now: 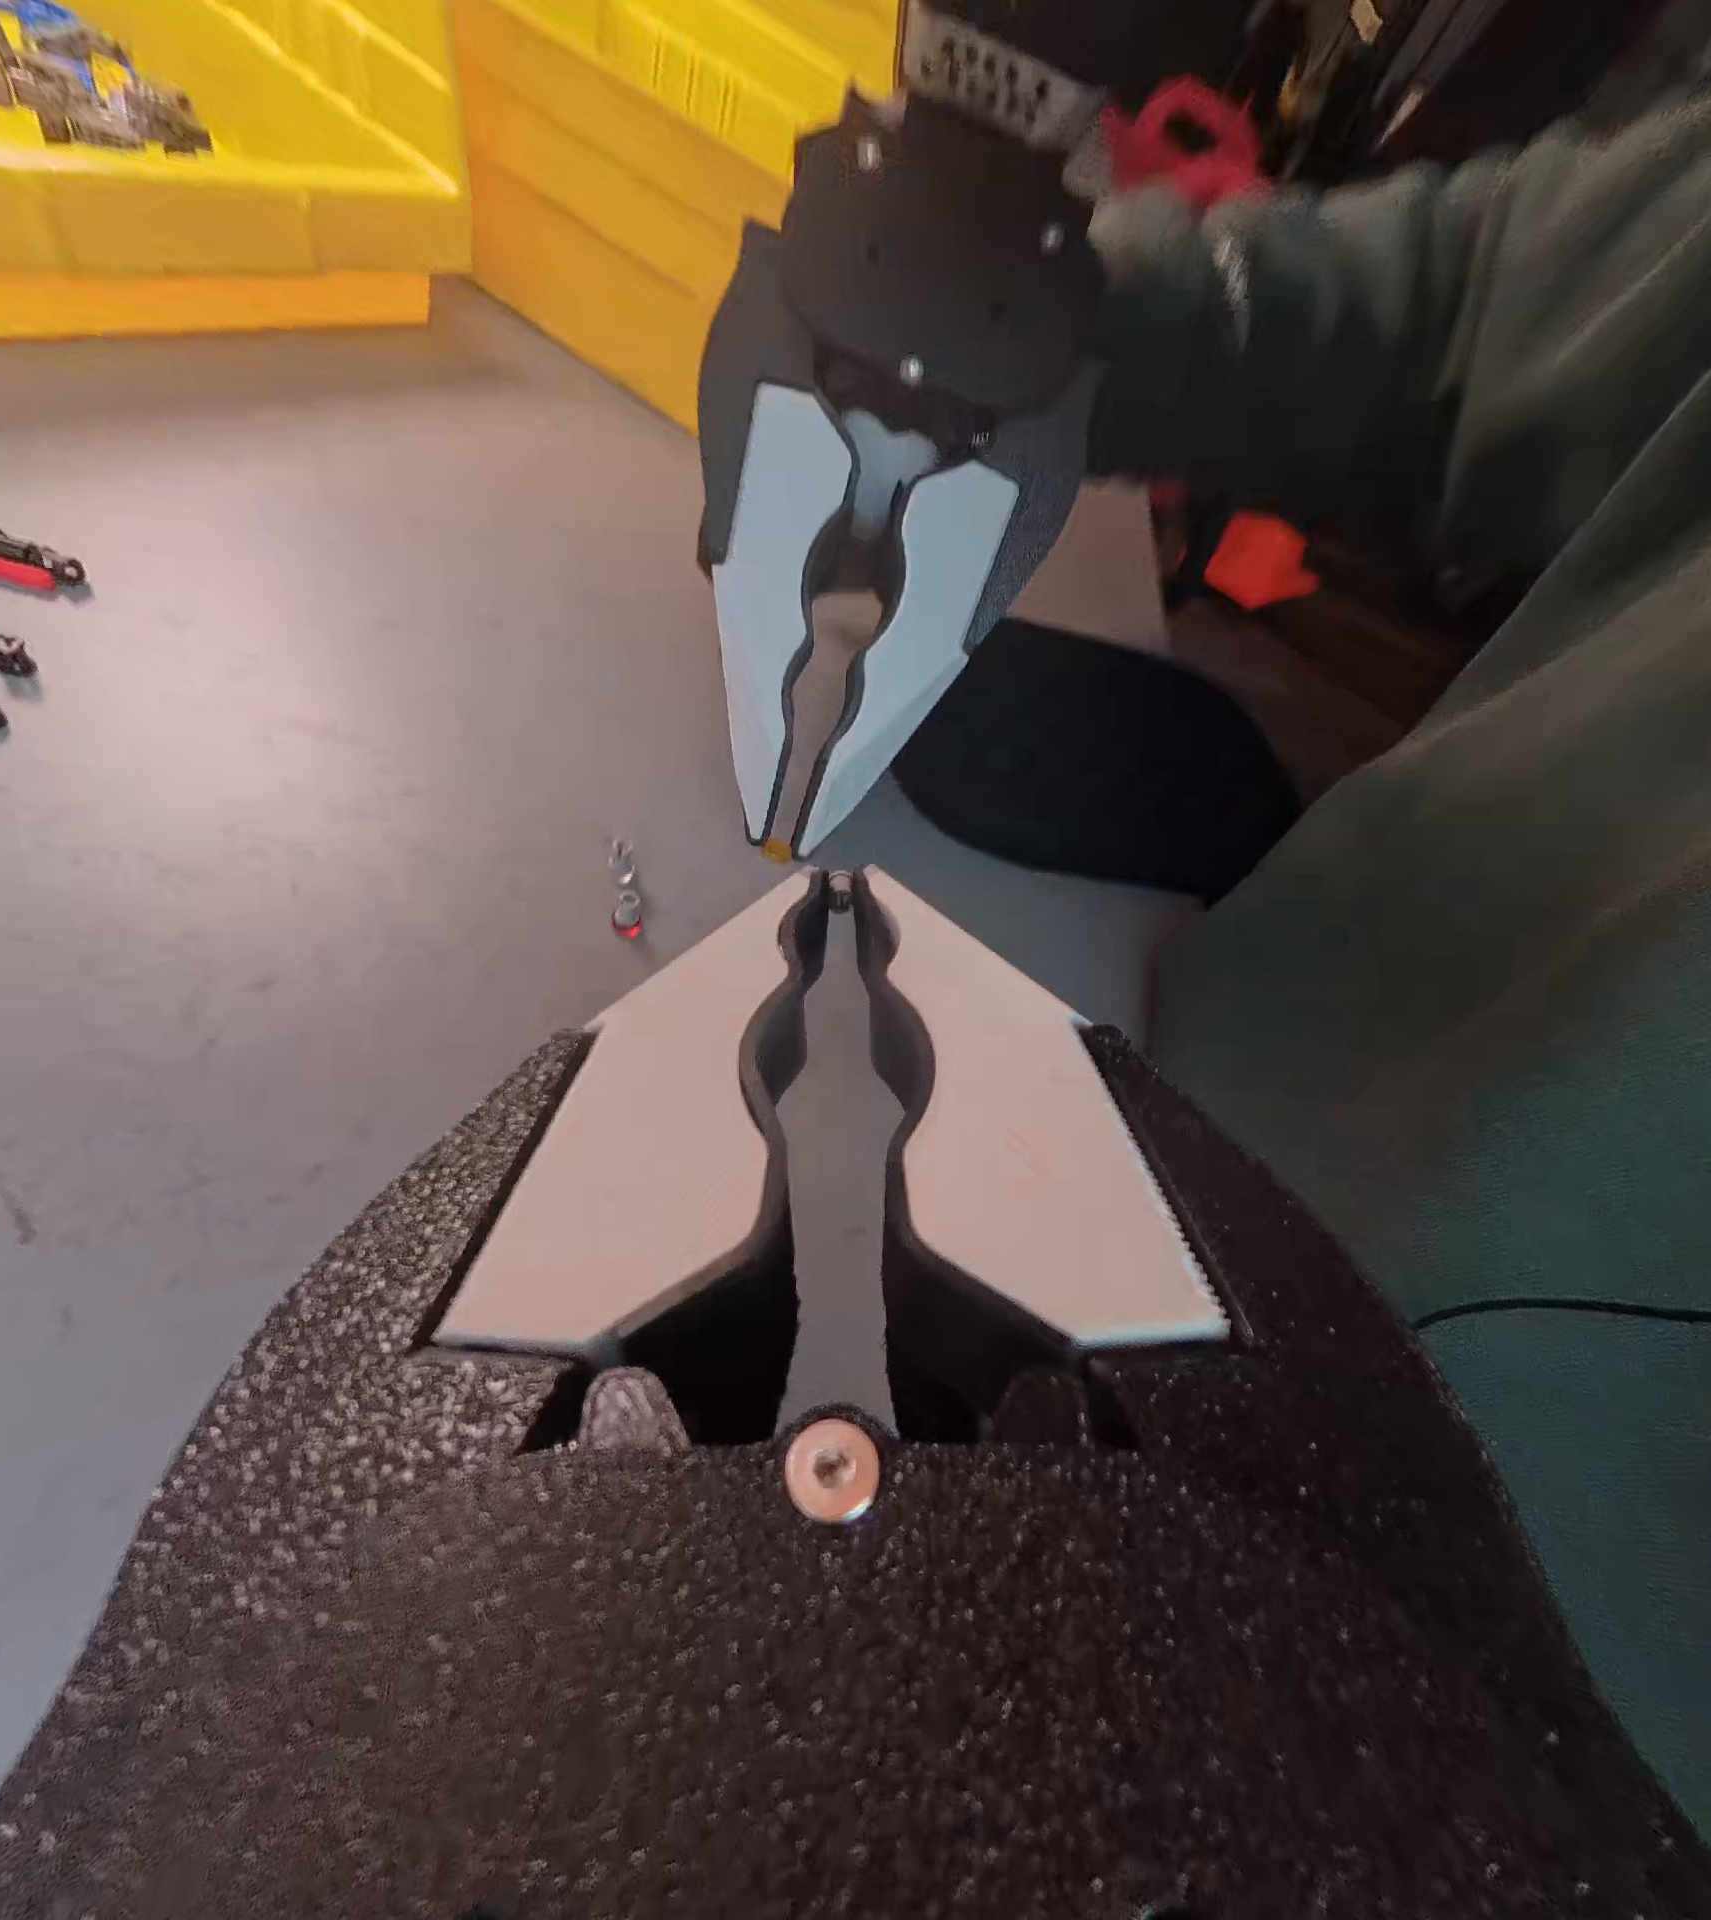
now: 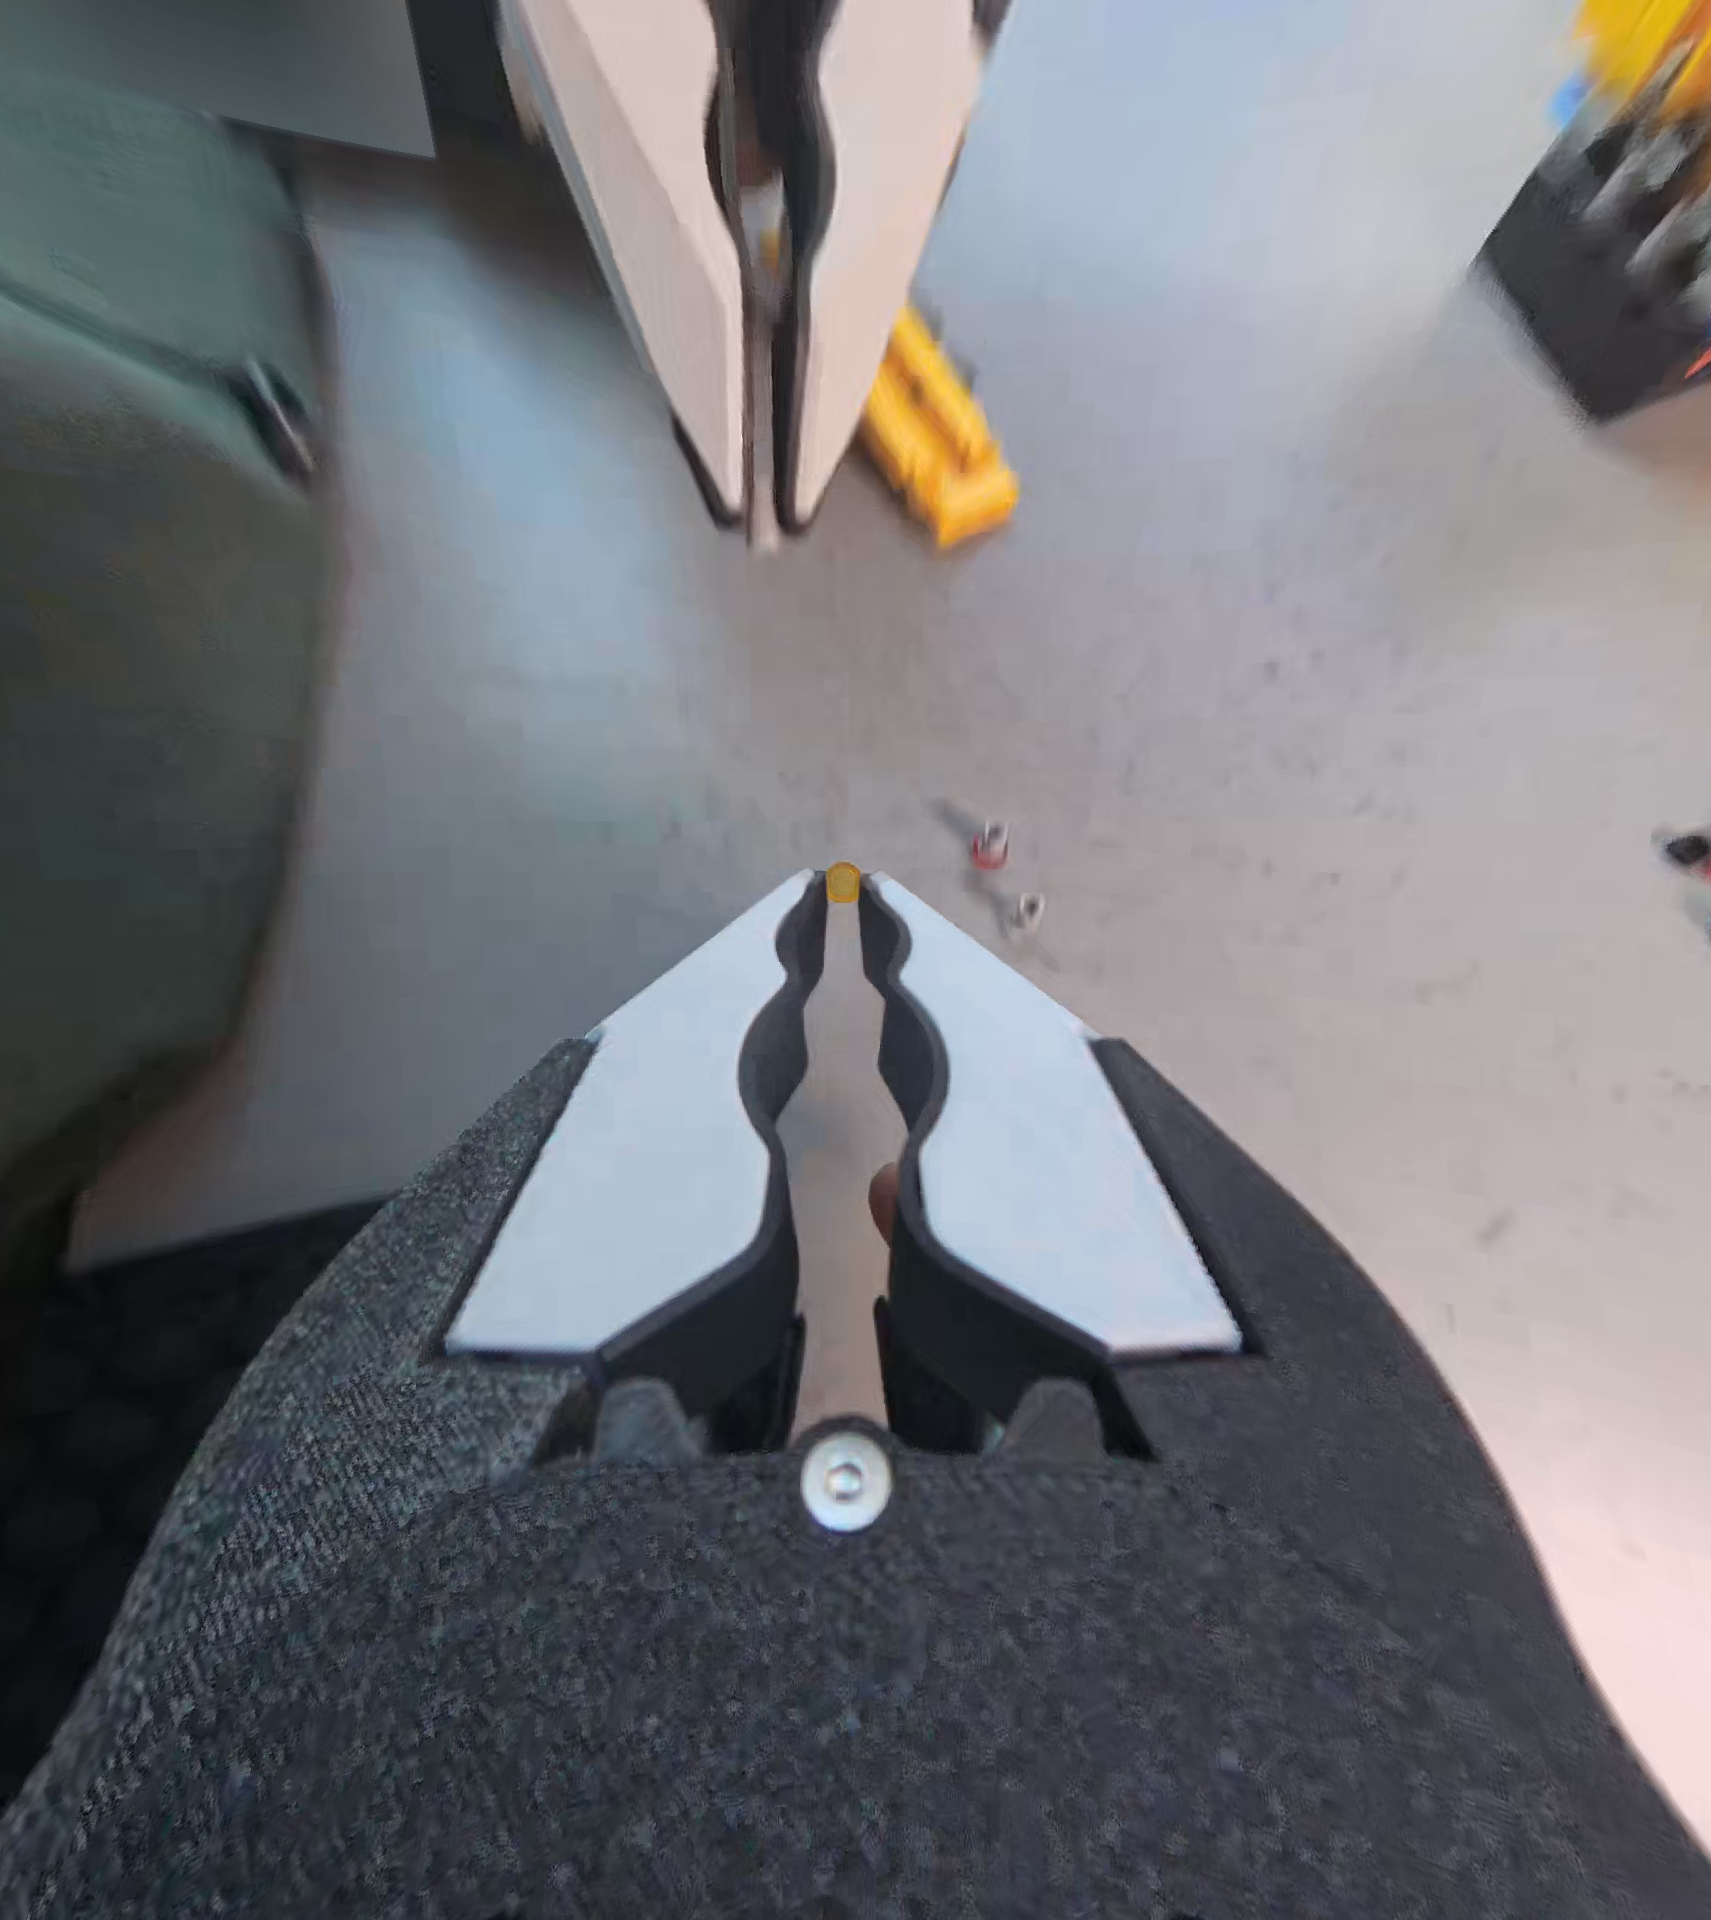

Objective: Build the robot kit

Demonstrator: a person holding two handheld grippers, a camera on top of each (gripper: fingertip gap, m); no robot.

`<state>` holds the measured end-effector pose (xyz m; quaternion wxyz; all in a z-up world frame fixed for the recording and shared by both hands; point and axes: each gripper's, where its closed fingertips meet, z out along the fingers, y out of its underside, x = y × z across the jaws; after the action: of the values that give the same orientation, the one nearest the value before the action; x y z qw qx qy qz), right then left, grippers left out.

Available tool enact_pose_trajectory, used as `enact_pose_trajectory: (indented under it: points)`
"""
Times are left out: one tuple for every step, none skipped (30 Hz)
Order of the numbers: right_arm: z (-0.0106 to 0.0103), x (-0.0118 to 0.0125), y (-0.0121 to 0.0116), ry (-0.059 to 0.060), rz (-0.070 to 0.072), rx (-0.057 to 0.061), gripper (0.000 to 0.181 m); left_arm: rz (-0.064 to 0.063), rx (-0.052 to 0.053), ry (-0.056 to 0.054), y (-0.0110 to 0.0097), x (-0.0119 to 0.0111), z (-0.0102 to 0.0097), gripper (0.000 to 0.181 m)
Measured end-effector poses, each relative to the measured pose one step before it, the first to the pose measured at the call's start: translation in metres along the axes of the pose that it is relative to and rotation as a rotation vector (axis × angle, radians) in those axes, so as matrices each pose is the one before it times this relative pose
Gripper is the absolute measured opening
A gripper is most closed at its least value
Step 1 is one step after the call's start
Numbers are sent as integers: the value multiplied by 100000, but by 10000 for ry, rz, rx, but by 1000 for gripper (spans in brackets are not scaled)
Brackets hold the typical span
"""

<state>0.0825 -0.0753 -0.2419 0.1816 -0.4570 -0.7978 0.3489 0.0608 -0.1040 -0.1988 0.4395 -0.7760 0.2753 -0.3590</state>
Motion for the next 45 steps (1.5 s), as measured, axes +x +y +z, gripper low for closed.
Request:
enact_pose_trajectory:
  points:
    - [-742, 8, -2340, 125, 300, 1702, 6, -338, 688, 336, -1108, 247, -511, 4]
    - [-658, 54, -2324, 112, 268, 1585, 6, -291, 701, 382, -1140, 332, -489, 4]
    - [-409, 55, -2086, 67, 283, 1381, 6, -266, 742, 418, -1216, 417, -466, 3]
    - [-133, -101, -1640, -39, 171, 1079, 6, -251, 704, 363, -1157, 354, -403, 3]
    - [115, -38, -1070, 11, -1, 695, 6, -216, 587, 294, -961, 248, -305, 3]
    - [229, 81, -786, 78, -150, 516, 6, -178, 495, 186, -788, 98, -223, 3]
    - [258, -10, -636, -29, -80, 410, 6, -179, 418, 122, -629, 25, -161, 3]
    - [257, -41, -592, -115, 57, 360, 6, -205, 309, 130, -450, 48, -82, 3]
    - [232, -66, -510, -162, 108, 297, 6, -196, 248, 137, -328, 76, -39, 3]
    - [218, -100, -394, -159, 69, 192, 6, -169, 181, 119, -214, 85, 9, 3]
    - [187, -111, -319, -131, 12, 139, 6, -122, 88, 57, -78, 5, 30, 3]
    - [153, -163, -218, -161, 24, 69, 6, -45, 73, 9, -62, -37, 38, 3]
    - [138, -32, -160, -73, 48, 69, 6, -29, 25, 34, -30, 29, 42, 3]
    - [131, 16, -95, -39, 38, 72, 6, -29, -11, 26, 25, 17, 38, 3]
    - [119, -58, -19, -93, 70, 45, 6, 1, -11, -29, 54, -62, 51, 3]
    - [112, -45, -8, -67, 80, 73, 6, -11, -8, -33, 58, -81, 45, 3]
    - [106, -34, 32, -54, 54, 41, 6, -82, 37, 15, 9, -31, 24, 3]
    - [67, 0, 28, -8, 12, 33, 6, -166, 51, 75, -5, -7, 1, 3]
    - [25, 25, -6, 9, 15, 24, 6, -232, 65, 113, -10, 8, -21, 3]
    - [0, 21, -30, 7, 21, 24, 6, -231, 85, 110, -46, 1, -11, 3]
    - [-36, 38, -38, 7, 11, 33, 6, -182, 77, 84, -51, -9, 2, 3]
    - [-63, 63, -77, 5, 36, 53, 5, -140, 64, 73, -41, 15, 9, 3]
    - [-84, 105, -108, 31, 47, 70, 6, -126, 74, 86, -86, 43, 1, 3]
    - [-69, 87, -24, 17, 9, 17, 5, -115, 75, 72, -93, 35, -14, 3]
    - [-26, 61, 47, 26, -22, -28, 5, -69, 56, 15, -74, -11, -16, 3]
    - [7, -14, 12, 5, -11, 2, 5, -29, 34, -12, -39, -39, -32, 3]
    - [46, -69, 38, -33, 3, -19, 6, -42, 36, 19, -39, 23, -11, 3]
    - [39, -10, -17, 24, -29, 14, 6, -53, 47, 33, -52, 44, -15, 3]
    - [24, 29, 16, 43, -44, -23, 5, -52, 41, 29, -50, 34, -27, 3]
    - [5, 19, 23, 24, -31, -25, 6, -32, 16, 4, -17, -3, -10, 3]
    - [7, 30, 22, 38, -36, -17, 5, -19, 21, 2, -21, 7, -13, 3]
    - [5, 13, 57, 31, -48, -32, 5, -43, 38, 25, -42, 25, -21, 3]
    - [8, 10, 54, 34, -53, -36, 5, -73, 47, 37, -43, 28, -16, 3]
    - [17, 3, 41, 40, -61, -25, 5, -78, 32, 31, -26, 3, -20, 3]
    - [-11, -7, -2, 22, -24, 5, 5, -27, -15, -30, 45, -68, 7, 3]
    - [-7, -53, -60, -14, 4, 29, 5, 57, -41, -57, 76, -48, 16, 3]
    - [1, -33, -29, -6, -7, 8, 5, 12, -8, -5, 10, 30, 22, 3]
    - [0, -5, -21, 14, -39, 4, 5, -40, 7, 31, 1, 37, 5, 3]
    - [22, -9, 17, 11, -39, -13, 5, -38, 8, 20, 7, 11, -22, 3]
    - [3, -9, 20, -14, -7, -7, 5, -18, -9, 8, 21, 3, -8, 3]
    - [-15, -1, 20, -19, 19, 16, 5, -5, -25, 26, 50, 59, 5, 3]
    - [-25, 9, -11, -26, 53, 40, 5, -4, -16, 29, 31, 64, 28, 3]
    - [-33, -32, -2, -49, 80, 39, 5, 8, -14, 8, 28, 26, 30, 3]
    - [-12, -26, -18, -32, 52, 34, 5, 21, -17, 0, 30, 18, 26, 3]
    - [-9, -33, -20, -28, 40, 37, 5, 6, 1, 4, 5, 41, 25, 3]
